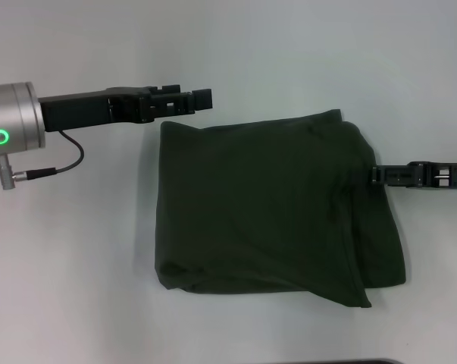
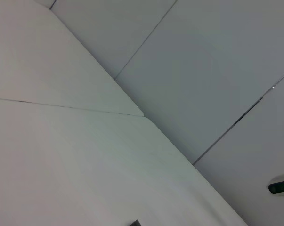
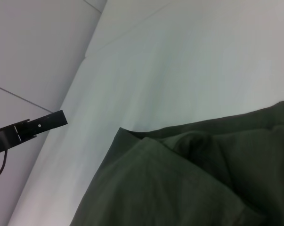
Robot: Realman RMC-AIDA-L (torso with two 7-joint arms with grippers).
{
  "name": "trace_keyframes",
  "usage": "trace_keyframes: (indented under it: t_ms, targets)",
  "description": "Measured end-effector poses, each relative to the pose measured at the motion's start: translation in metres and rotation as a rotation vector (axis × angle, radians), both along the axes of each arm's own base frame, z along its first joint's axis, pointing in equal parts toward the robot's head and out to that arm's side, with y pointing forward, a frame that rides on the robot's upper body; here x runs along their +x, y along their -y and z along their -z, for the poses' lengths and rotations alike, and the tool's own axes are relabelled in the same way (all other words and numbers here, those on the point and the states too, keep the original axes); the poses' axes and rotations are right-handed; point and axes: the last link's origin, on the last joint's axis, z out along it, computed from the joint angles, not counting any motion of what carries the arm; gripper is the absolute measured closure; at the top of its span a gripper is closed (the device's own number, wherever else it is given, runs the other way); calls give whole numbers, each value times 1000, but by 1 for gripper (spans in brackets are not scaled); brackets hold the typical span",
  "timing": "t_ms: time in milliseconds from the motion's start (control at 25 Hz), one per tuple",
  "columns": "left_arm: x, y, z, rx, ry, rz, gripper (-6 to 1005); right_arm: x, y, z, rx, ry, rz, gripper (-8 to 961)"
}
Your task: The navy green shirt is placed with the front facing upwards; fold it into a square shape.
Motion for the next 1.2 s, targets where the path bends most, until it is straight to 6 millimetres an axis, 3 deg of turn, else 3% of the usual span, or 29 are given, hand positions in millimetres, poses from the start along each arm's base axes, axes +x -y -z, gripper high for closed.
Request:
trace_keyframes:
  t_ms: [1200]
  targets:
    - [-5, 0, 2, 0, -5, -10, 65, -8, -7, 22, -12, 8, 14, 58]
